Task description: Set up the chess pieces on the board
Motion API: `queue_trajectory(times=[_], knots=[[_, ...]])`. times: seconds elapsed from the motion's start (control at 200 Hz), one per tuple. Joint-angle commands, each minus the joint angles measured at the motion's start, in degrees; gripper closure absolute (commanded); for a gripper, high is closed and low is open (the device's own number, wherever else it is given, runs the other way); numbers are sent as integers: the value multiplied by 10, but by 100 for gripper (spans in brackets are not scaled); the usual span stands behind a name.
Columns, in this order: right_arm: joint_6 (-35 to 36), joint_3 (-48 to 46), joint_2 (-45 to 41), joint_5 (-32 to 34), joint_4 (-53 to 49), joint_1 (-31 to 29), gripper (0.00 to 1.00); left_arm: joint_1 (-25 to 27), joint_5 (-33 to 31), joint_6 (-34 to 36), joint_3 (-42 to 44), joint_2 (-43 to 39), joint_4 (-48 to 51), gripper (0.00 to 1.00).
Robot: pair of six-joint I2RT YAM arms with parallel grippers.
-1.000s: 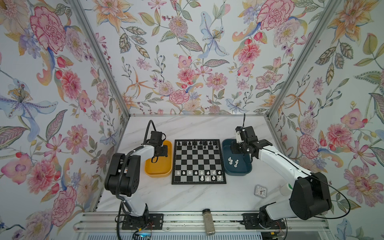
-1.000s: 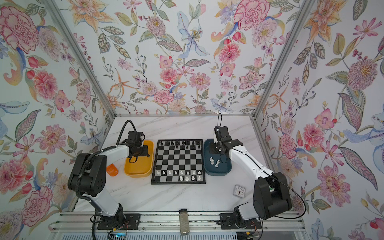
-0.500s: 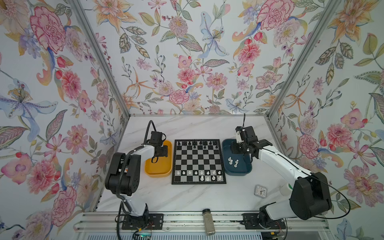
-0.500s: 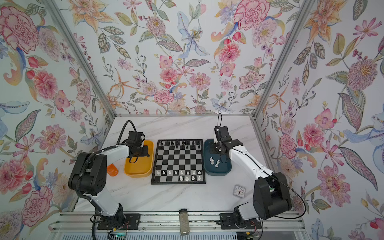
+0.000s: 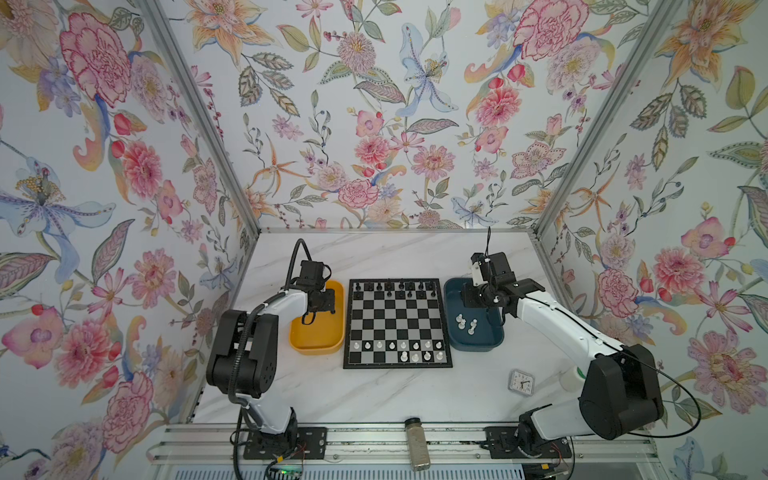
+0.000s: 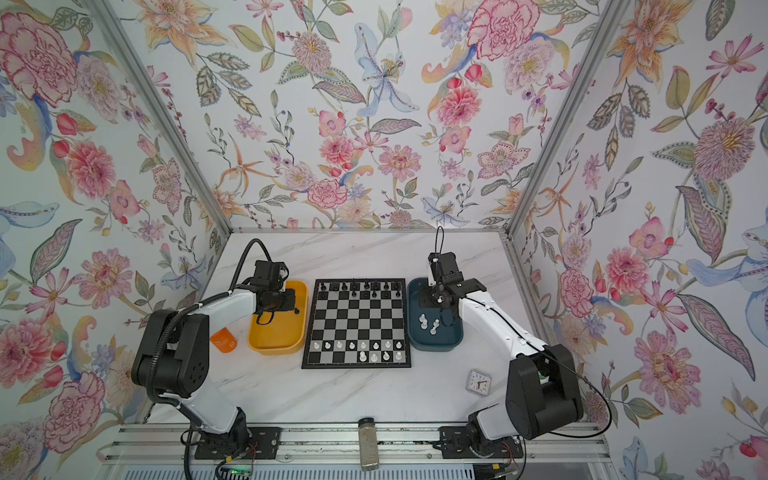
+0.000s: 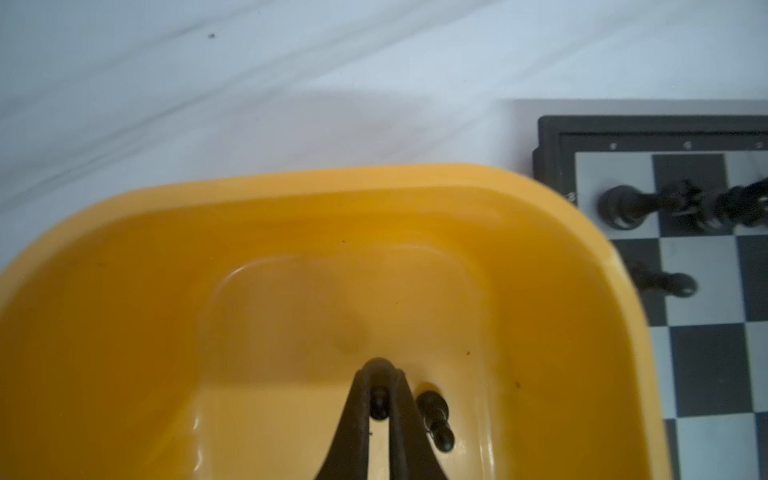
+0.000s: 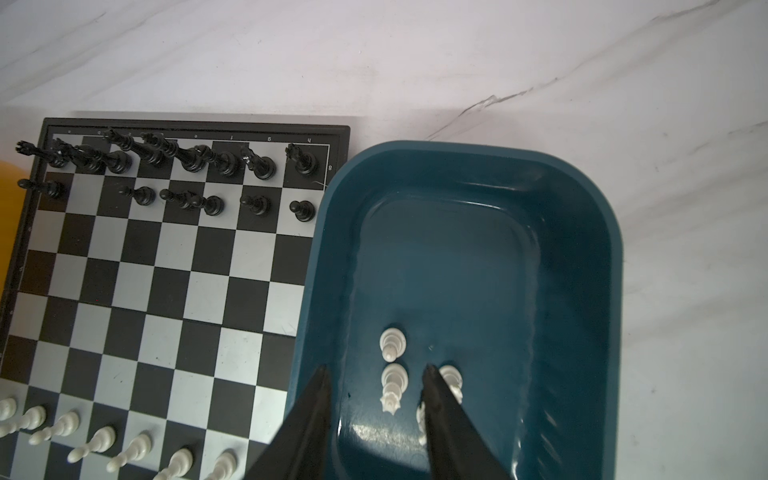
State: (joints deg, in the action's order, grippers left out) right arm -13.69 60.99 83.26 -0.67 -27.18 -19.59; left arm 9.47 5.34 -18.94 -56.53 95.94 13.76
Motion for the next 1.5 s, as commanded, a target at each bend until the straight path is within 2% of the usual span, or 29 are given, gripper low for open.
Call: queue_trajectory(times=[0.0, 0.19, 0.38, 0.641, 0.816, 1.496], knots=[[0, -10, 0, -1, 4, 6, 61, 14, -16, -2, -29, -47, 21, 100], [1, -11, 0, -3, 4, 7, 61, 39, -19, -2, -48, -102, 30, 100], [0, -13, 0, -6, 5, 8, 61, 80, -6, -3, -67, -110, 27, 100], [-1, -15, -1, -8, 6, 8, 62, 131, 18, -5, -95, -69, 5, 100], [-2, -16, -1, -9, 6, 8, 62, 156, 30, -5, -110, -10, -6, 100], [-3, -21, 2, -11, 9, 9, 62, 201, 42, -6, -149, 88, -36, 100]])
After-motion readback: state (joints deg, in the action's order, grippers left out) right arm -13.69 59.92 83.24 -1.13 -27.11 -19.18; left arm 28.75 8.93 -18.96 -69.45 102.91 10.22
